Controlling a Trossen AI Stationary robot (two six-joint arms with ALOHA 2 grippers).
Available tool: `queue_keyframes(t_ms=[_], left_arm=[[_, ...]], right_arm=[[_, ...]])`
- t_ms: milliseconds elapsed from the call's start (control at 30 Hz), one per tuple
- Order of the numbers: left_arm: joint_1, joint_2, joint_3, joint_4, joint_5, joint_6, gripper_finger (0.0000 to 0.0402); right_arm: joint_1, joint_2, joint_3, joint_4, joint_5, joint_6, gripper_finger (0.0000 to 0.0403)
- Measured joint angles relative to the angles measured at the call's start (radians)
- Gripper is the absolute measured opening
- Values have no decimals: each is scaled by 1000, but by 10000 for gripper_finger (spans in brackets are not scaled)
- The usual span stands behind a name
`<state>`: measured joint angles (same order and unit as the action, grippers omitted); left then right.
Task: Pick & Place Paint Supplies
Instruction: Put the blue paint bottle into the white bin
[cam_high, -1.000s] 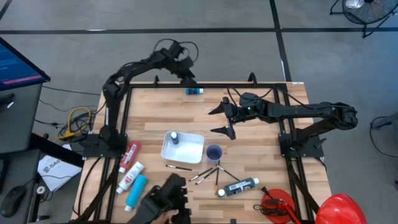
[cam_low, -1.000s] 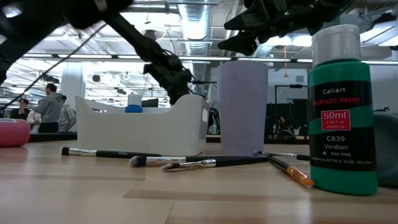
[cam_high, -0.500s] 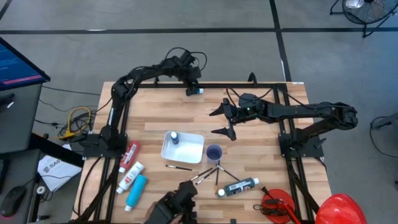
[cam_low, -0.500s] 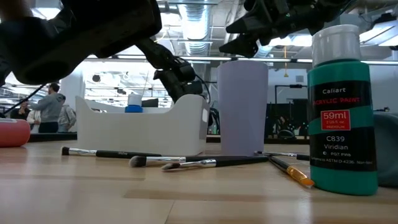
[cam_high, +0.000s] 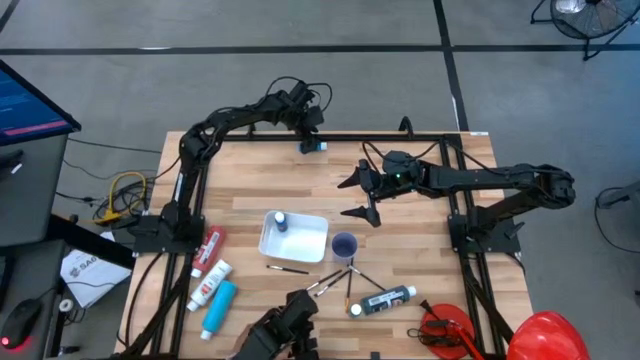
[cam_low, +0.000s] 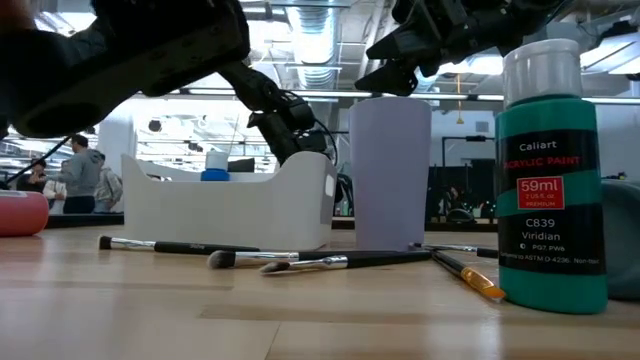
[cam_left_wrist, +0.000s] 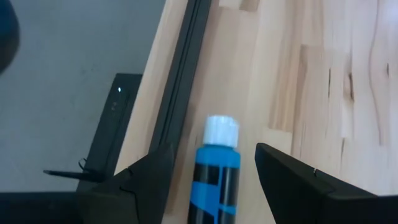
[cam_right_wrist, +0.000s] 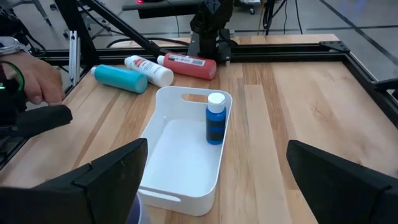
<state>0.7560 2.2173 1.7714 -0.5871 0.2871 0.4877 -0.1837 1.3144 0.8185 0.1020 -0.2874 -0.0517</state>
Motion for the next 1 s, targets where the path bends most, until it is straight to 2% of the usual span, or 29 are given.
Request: queue_keyframes(t_ms=[400, 633, 800, 1000], left_arm=[[1, 11, 0, -74, -5, 1, 223], [13, 33, 0, -129, -56, 9, 223], [26, 47, 0, -177, -56, 10, 223], [27, 51, 0, -175, -69, 9, 223]], right_arm=[[0, 0, 0, 3, 0, 0, 377], [0, 0, 0, 3, 0, 0, 377], [0, 0, 0, 3, 0, 0, 377], [0, 0, 0, 4, 0, 0, 377]])
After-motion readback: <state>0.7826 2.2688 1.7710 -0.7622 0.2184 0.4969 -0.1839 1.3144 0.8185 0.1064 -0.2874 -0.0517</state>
